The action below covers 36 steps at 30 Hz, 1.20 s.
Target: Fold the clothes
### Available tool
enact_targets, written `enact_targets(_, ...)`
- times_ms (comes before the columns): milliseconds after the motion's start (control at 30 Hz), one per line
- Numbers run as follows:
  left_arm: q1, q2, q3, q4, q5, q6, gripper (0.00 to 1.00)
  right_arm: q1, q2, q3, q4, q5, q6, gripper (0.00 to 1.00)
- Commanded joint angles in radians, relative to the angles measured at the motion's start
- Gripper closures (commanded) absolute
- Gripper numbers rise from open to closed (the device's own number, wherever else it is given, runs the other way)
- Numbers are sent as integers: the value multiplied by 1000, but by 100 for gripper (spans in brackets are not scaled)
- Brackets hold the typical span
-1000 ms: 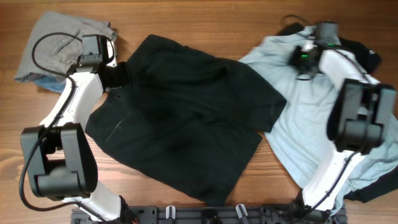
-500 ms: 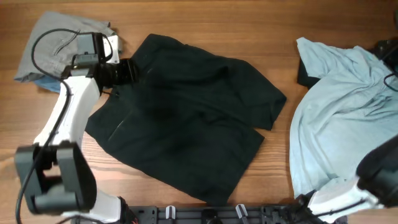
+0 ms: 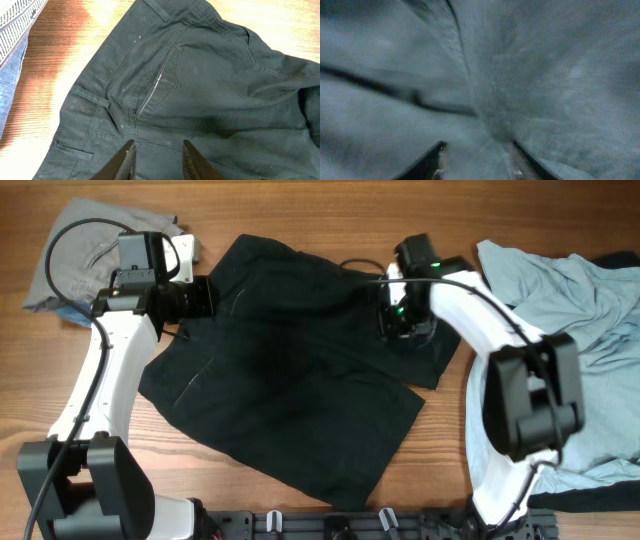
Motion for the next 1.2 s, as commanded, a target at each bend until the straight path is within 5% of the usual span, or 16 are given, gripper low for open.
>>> enact_targets(0, -4, 9, -5, 4, 1, 15, 67, 48, 58, -9, -5, 258, 52, 48)
enact_targets(67, -4, 9, -5, 4, 1, 15, 66, 57, 62, -8, -9, 394, 120, 52)
enact_targets(167, -4, 9, -5, 4, 1, 15, 66, 38, 55, 0, -11, 468, 132, 90)
enact_targets(333, -4, 9, -5, 4, 1, 15, 65, -60, -93, 2, 70, 472, 80, 96)
enact_targets(433, -4, 9, -5, 4, 1, 15, 65, -194, -156, 1, 259, 463, 85, 96)
enact_targets(500, -4, 9, -5, 4, 1, 15, 62, -275, -151, 1, 418, 345, 71, 25)
enact_targets(567, -4, 9, -5, 4, 1, 15, 54, -327, -155, 1, 430, 198, 40, 17)
enact_targets(667, -4, 14, -5, 12, 1, 15, 56, -335, -186, 1, 247, 24, -50, 32)
enact_targets(800, -4, 48, -5, 19, 1, 15, 57, -328, -182, -47, -161, -52, 30, 49)
enact_targets(1033, -4, 53, -5, 19, 1, 16, 57, -329, -181, -348, 40, -133, 74, 51)
enact_targets(1100, -4, 56, -5, 19, 1, 16, 57, -329, -185, -354, 62, -132, 59, 85)
enact_targets(1167, -4, 60, -6, 19, 1, 15, 57, -335, -210, -324, 14, -132, 28, 96)
